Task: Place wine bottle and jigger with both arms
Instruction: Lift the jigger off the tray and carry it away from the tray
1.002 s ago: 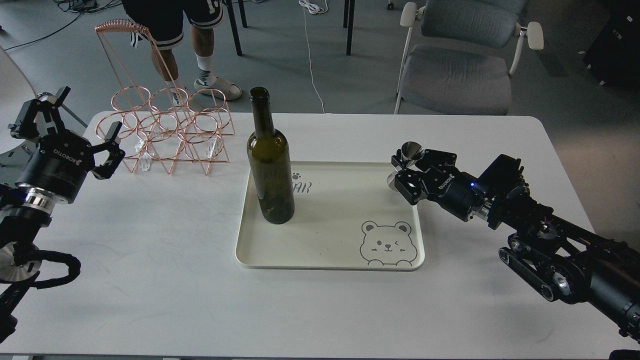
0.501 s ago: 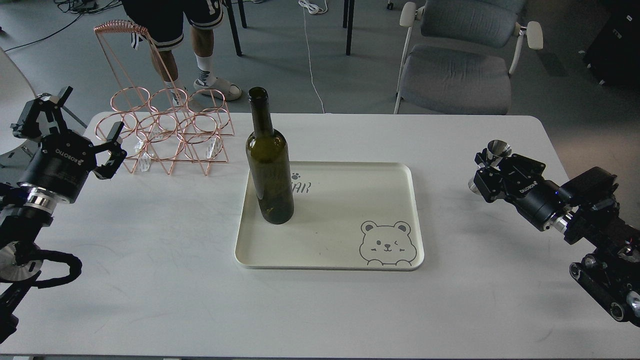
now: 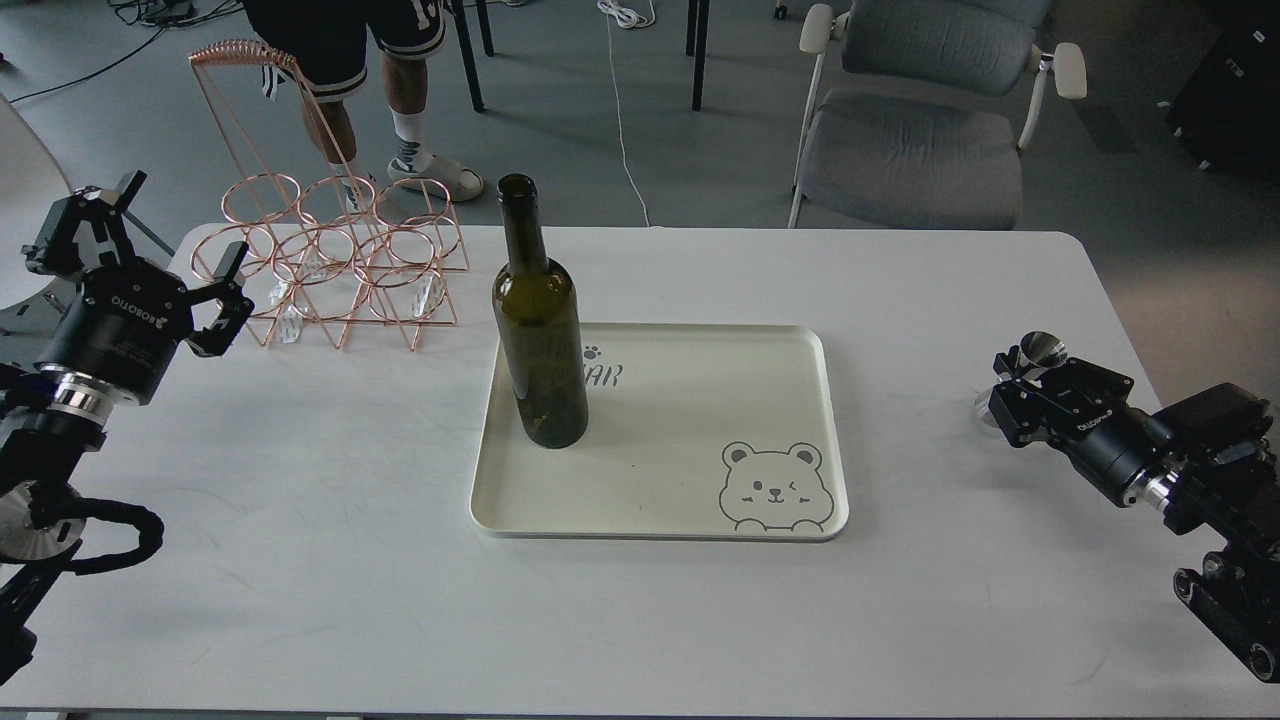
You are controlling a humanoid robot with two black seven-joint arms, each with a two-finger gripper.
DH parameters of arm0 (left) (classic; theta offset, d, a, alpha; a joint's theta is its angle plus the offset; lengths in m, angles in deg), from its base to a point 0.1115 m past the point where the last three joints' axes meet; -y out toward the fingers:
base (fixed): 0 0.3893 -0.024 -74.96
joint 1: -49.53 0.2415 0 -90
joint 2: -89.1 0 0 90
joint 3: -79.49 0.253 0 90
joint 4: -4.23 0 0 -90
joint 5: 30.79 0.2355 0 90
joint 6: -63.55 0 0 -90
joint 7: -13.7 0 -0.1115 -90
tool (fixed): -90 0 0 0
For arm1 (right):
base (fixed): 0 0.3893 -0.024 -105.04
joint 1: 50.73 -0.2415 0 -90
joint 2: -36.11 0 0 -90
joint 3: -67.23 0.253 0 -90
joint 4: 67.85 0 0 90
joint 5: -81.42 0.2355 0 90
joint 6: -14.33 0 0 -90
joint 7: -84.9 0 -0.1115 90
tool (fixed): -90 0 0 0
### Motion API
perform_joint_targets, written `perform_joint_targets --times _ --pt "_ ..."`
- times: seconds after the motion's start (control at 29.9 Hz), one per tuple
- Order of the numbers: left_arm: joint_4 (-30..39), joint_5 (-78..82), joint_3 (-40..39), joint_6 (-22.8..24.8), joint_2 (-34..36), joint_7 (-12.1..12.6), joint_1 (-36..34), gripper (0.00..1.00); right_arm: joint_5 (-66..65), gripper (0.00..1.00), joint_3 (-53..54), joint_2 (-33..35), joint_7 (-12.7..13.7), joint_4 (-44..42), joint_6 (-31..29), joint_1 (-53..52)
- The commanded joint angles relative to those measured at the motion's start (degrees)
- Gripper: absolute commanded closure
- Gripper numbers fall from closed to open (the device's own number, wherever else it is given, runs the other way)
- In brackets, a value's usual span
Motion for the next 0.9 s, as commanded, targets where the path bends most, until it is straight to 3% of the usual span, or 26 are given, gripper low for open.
perform_joint_targets --times 0.0,0.43,0.87 --pt "0.0 0.0 0.0 0.0 0.0 0.0 0.0 0.00 0.0 0.78 -0.3 0.0 0.0 -0.2 0.1 0.1" --pt "0.0 0.0 0.0 0.0 0.0 0.0 0.0 0.00 0.1 0.75 -0.3 -0.2 0.0 -1.0 0.1 1.1" --pt "0.0 0.0 0.0 0.0 0.2 0.0 0.0 0.00 0.1 0.58 -0.5 -0.3 0.0 -1.8 0.1 1.2"
